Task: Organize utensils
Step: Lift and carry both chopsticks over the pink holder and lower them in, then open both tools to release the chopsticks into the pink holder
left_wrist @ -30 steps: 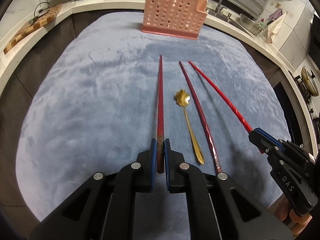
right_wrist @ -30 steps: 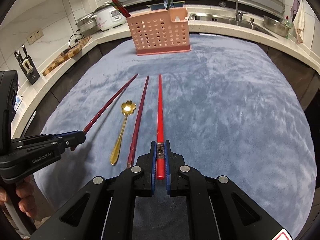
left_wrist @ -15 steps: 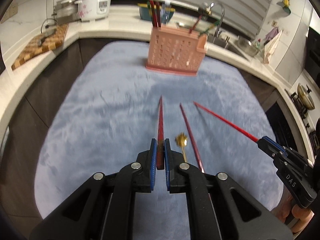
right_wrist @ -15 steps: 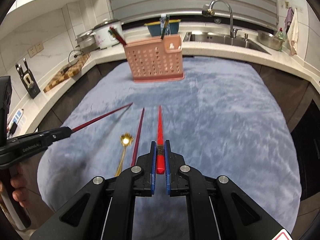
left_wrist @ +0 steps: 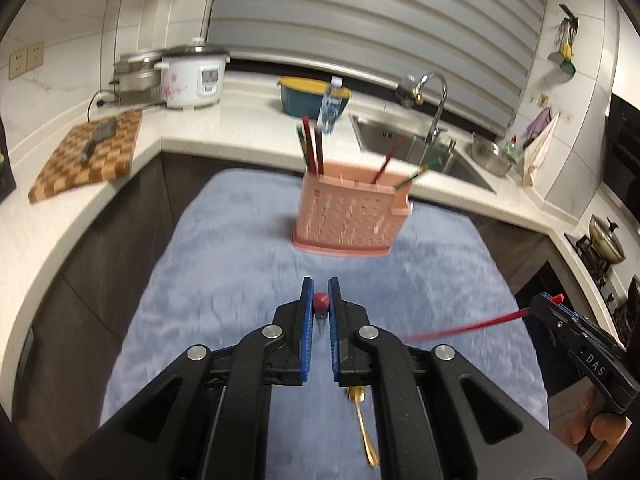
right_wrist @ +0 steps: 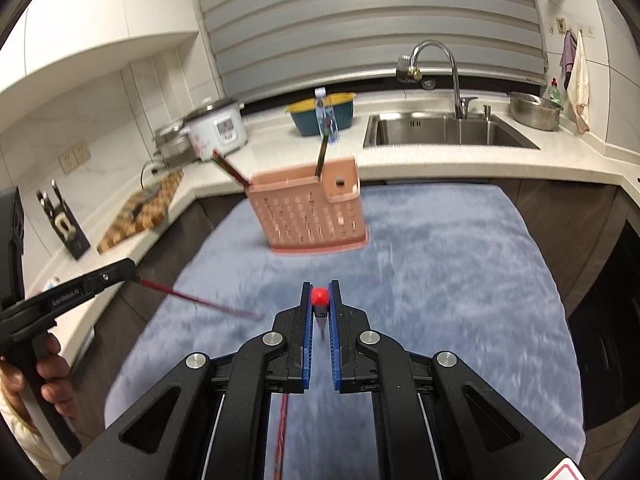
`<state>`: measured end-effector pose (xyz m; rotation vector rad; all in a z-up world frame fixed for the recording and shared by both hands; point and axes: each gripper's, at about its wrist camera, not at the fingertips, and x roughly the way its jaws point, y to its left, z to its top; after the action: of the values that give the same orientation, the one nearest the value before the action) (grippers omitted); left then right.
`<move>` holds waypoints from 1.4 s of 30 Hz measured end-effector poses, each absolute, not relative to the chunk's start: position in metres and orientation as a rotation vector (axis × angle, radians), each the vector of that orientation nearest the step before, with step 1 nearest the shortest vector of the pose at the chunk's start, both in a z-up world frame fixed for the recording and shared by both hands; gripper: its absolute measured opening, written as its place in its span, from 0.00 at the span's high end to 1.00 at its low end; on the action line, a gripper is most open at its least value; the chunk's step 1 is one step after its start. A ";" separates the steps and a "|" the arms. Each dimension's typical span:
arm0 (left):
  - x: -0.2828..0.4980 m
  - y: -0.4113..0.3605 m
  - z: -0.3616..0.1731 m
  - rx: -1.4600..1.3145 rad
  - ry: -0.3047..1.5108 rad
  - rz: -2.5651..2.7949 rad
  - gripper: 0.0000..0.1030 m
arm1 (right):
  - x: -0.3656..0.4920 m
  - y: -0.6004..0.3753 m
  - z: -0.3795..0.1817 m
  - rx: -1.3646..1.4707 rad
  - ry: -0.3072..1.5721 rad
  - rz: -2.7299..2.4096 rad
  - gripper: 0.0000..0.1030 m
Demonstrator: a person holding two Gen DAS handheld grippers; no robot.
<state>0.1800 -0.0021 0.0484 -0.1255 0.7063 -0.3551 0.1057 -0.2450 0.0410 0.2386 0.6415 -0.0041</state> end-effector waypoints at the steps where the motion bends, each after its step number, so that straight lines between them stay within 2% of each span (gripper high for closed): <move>1: 0.184 -0.002 0.054 -0.127 0.695 -0.355 0.93 | 0.110 -0.247 0.047 0.240 0.628 -0.003 0.93; 26: 0.290 -0.030 0.197 -0.192 0.351 -0.388 0.93 | 0.232 -0.267 0.173 0.301 0.319 0.041 0.93; 33: 0.329 -0.042 0.194 -0.162 0.349 -0.357 0.93 | 0.276 -0.264 0.183 0.291 0.281 0.024 0.93; 42: 0.365 -0.047 0.167 -0.162 0.370 -0.340 0.93 | 0.322 -0.262 0.156 0.263 0.338 0.005 0.93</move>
<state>0.3651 -0.0472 0.1673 -0.1625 0.3700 -0.3402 0.3216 -0.2619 0.1556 0.2626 0.3377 0.0050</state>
